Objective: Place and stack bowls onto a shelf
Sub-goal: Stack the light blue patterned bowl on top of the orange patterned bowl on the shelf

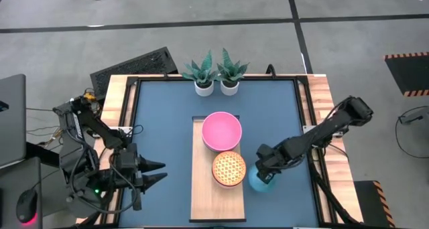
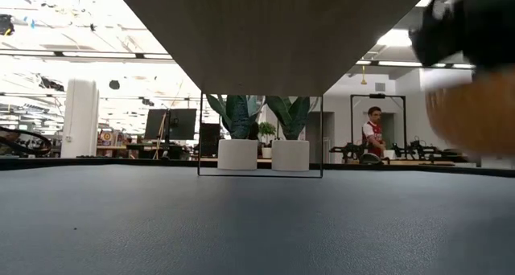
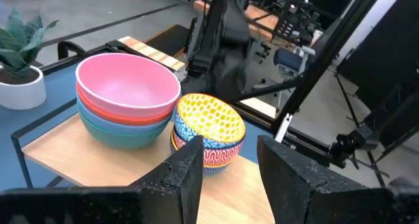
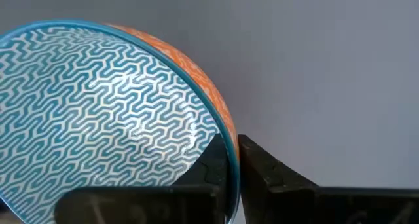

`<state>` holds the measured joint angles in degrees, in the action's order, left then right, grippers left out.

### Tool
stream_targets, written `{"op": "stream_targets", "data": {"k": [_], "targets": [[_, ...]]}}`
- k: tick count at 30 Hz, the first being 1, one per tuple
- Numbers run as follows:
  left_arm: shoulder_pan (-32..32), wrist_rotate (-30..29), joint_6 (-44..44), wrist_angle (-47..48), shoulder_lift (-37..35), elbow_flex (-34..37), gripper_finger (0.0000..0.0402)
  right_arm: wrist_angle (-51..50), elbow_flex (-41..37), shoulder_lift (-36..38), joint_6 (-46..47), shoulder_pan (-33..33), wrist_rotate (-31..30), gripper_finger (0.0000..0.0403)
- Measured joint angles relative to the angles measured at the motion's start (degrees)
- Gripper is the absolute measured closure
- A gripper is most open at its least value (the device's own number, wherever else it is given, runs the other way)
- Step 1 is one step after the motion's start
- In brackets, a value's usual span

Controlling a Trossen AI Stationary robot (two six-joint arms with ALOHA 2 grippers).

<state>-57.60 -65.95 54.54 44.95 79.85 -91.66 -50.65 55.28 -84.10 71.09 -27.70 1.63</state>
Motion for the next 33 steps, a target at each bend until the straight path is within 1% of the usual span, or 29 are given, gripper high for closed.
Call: {"op": "stream_targets", "data": {"k": [3,6,10,13,15,18,21,27,31,33], "targets": [[0.0,1.15,0.84,1.15,0.0,0.0,0.0273,-8.84,5.33,3.24,4.84,0.0,0.02,0.0365],[0.0,1.62,2.14,2.52,0.0,0.0,0.0273,-19.37,12.34,5.99,7.55,0.0,0.0,0.0365],[0.0,2.88,3.97,4.78,0.0,0.02,0.0273,-31.92,24.62,8.37,9.09,0.5,-0.71,0.0365],[0.0,3.53,5.82,6.8,0.0,0.02,0.0273,-38.79,34.85,7.99,9.76,1.91,-3.21,0.0365],[0.0,3.82,6.8,8.15,0.0,0.02,0.0273,-39.33,40.93,6.96,8.7,3.27,-4.92,0.0365],[0.0,3.97,8.1,9.96,0.0,0.02,0.0273,-38.75,48.89,4.14,4.94,5.45,-5.52,0.0365],[0.0,4.18,9.37,11.47,0.0,0.02,0.0273,-39.36,56.45,-0.96,-0.12,7.23,-5.35,0.0365],[0.0,4.28,11.49,13.26,0.0,0.02,0.0273,-39.33,71.28,-12.29,-7.85,7.63,-4.51,0.0365],[0.0,4.33,11.52,13.48,0.0,0.02,0.0273,-39.28,78.48,-19.0,-11.68,7.62,-3.21,0.0365],[0.0,4.35,11.52,13.49,0.0,0.02,0.0273,-39.12,79.7,-21.19,-12.96,7.63,-2.99,0.0365]]}}
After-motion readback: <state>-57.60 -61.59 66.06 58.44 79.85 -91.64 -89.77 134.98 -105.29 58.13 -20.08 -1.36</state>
